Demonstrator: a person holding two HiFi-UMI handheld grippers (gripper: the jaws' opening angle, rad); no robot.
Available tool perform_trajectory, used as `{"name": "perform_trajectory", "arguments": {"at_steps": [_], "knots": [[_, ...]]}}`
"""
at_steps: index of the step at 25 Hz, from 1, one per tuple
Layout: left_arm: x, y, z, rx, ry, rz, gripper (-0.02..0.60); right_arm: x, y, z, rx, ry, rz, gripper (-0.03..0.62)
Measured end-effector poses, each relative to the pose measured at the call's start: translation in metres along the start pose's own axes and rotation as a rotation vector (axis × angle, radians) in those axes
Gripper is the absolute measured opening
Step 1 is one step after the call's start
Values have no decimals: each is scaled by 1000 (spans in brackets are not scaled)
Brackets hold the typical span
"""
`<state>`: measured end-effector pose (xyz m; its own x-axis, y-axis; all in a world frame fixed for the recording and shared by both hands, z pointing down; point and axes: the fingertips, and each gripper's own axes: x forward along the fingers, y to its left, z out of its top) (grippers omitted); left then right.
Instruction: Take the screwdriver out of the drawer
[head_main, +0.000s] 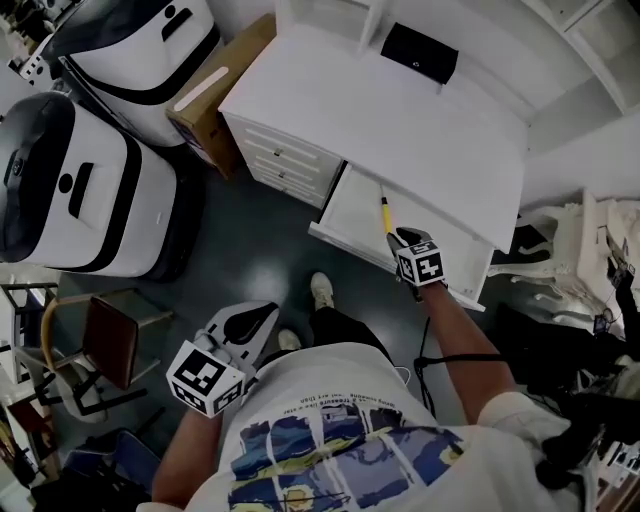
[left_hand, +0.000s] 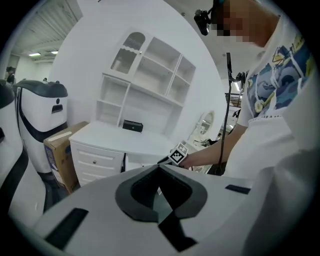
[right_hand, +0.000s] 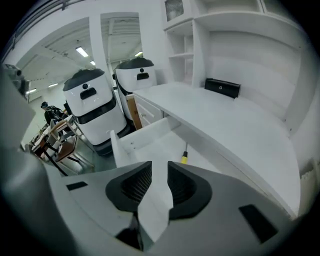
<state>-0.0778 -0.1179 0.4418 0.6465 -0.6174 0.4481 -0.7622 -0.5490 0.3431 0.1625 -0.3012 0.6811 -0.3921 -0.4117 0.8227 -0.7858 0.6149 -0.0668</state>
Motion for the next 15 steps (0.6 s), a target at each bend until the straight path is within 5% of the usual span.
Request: {"name": "perform_trajectory", "arguments": {"at_steps": [15], "knots": [[64, 38, 40, -53, 82, 83, 14, 116, -51, -37, 32, 210, 3, 155]]}}
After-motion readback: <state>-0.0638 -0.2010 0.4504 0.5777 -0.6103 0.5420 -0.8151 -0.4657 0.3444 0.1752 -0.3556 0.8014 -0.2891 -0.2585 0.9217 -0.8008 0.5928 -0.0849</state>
